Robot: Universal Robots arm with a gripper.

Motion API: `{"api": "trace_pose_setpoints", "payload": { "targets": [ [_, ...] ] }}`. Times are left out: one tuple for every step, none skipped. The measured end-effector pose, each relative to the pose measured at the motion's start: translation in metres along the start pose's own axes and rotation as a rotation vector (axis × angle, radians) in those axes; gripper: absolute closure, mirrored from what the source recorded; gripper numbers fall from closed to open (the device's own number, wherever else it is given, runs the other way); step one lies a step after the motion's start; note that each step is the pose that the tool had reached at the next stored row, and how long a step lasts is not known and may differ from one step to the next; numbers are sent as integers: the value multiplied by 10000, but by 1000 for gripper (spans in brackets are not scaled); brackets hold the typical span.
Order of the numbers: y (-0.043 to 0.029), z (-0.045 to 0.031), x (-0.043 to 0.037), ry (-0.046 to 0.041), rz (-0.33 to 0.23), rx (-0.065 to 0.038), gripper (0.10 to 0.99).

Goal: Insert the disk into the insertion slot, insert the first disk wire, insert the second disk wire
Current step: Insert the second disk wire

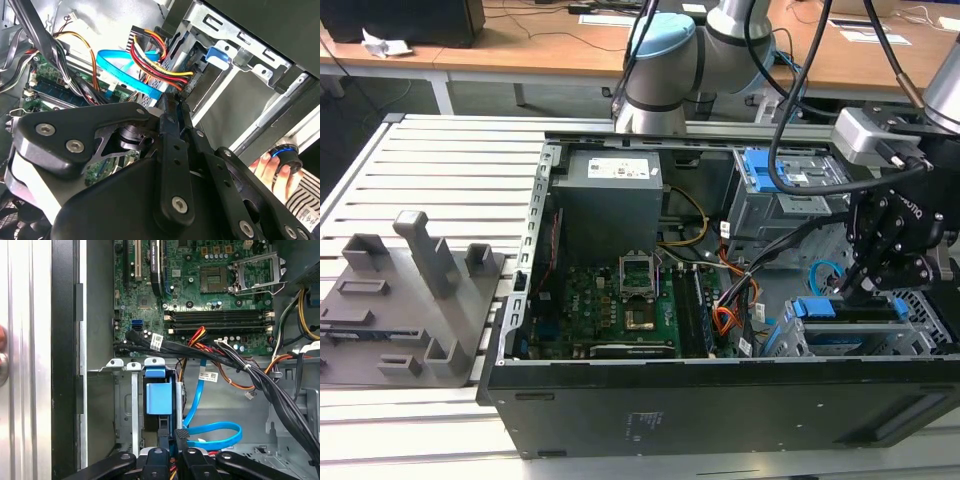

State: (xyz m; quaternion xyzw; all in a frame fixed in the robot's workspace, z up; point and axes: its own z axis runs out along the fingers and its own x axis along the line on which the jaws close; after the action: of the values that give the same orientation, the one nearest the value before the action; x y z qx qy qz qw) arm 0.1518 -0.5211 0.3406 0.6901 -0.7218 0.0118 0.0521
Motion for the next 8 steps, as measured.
{"api": "trace_pose_setpoints", "payload": {
  "targets": [
    [0, 1, 2, -1, 0, 0, 922],
    [0, 2, 5, 0, 0, -1, 922],
    [-1, 4, 8, 0, 1, 0, 922],
    [-1, 7, 12, 1, 0, 1, 922],
    [-2, 10, 21, 2, 0, 0, 922],
    [-2, 13, 30, 1, 3, 0, 922],
    [-3, 14, 35, 2, 4, 0, 922],
    [-3, 17, 37, 0, 6, 0, 922]
  ]
}}
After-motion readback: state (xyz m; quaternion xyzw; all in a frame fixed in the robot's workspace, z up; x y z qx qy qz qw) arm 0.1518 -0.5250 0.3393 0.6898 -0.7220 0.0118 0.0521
